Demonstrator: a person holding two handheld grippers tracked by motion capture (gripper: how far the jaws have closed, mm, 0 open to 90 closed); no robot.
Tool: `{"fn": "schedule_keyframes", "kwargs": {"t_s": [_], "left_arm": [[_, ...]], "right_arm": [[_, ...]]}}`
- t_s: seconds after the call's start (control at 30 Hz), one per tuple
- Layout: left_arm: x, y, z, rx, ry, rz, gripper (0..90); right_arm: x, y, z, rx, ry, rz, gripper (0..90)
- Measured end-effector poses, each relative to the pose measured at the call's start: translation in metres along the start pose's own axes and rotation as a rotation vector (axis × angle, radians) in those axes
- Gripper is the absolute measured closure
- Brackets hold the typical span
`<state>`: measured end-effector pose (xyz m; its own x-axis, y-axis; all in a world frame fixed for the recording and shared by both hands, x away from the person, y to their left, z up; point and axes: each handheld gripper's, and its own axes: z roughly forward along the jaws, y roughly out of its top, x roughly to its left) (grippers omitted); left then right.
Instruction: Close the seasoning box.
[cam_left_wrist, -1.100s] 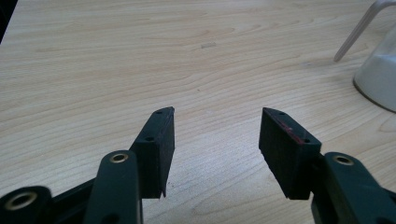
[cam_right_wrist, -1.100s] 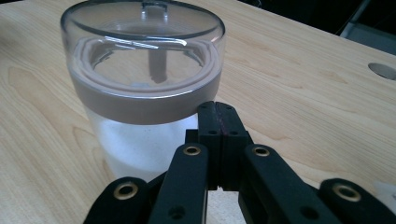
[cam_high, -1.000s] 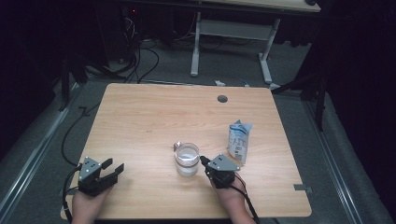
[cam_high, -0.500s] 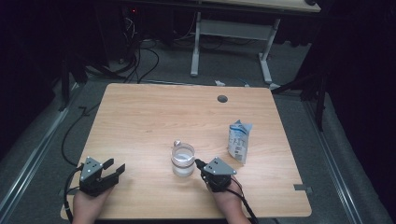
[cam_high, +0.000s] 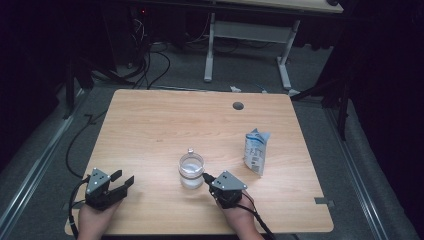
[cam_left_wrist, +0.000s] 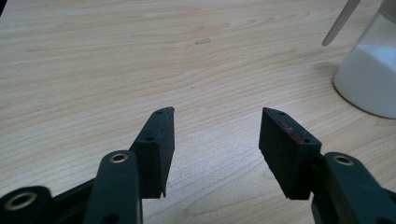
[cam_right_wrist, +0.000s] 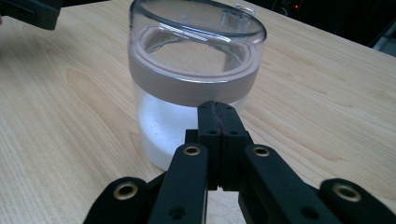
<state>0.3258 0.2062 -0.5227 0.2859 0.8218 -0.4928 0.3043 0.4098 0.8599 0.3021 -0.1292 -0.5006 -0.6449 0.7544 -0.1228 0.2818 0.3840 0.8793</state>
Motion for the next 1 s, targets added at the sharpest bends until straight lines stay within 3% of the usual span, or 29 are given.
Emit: {"fn": "schedule_keyframes", "kwargs": {"t_s": [0.4,1.0], "left_arm": [[0.0002,-0.0001,-0.0001,-0.002,0.001,0.005,46.0],[0.0002,-0.0008,0.0001,0.006,-0.005,0.004,46.1]], "right_arm": [[0.0081,0.003,0.0041,-0.001,0.021,-0.021,90.0],[0.0087,0.0026,0.0047,0.013,0.026,-0.027,89.0]]}}
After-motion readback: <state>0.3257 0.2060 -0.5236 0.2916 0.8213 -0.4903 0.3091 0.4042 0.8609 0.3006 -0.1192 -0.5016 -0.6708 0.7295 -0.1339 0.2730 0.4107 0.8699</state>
